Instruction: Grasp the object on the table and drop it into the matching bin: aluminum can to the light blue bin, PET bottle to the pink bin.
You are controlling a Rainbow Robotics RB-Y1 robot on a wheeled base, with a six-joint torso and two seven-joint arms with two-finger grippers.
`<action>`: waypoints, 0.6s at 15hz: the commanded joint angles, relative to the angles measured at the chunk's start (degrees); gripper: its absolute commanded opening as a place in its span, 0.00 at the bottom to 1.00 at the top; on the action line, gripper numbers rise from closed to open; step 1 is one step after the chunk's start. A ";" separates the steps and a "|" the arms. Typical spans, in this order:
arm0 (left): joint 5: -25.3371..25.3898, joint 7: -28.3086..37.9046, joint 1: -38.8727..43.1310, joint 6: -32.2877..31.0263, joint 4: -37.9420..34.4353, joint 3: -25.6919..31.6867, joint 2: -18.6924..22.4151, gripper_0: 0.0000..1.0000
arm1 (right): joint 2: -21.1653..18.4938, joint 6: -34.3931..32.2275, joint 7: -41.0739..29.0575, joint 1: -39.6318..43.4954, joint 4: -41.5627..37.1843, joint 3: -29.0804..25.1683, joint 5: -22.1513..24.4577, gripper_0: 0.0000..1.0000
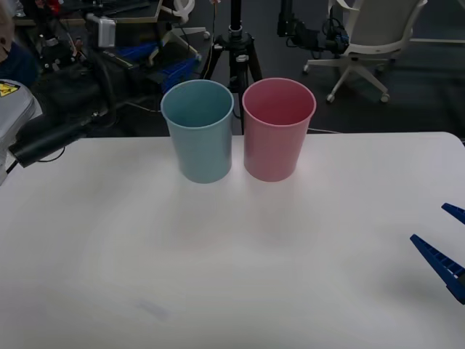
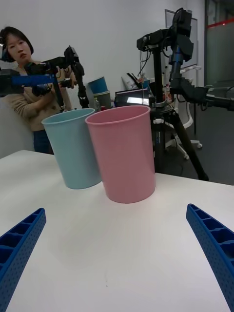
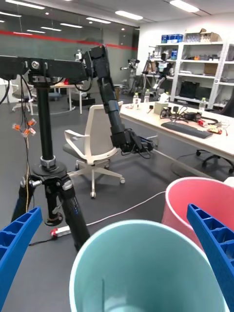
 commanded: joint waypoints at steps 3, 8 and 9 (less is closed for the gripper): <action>2.46 -1.65 13.17 -2.62 -13.52 7.34 3.93 1.00 | 0.00 0.00 0.00 0.00 0.00 0.00 0.00 1.00; 6.32 -10.96 26.18 -5.52 -21.60 13.14 3.49 1.00 | 0.00 0.00 0.00 0.00 0.00 0.00 0.00 1.00; 7.29 -12.90 28.81 -5.52 -22.66 13.93 3.05 1.00 | 0.00 0.00 0.00 0.00 0.00 0.00 0.00 1.00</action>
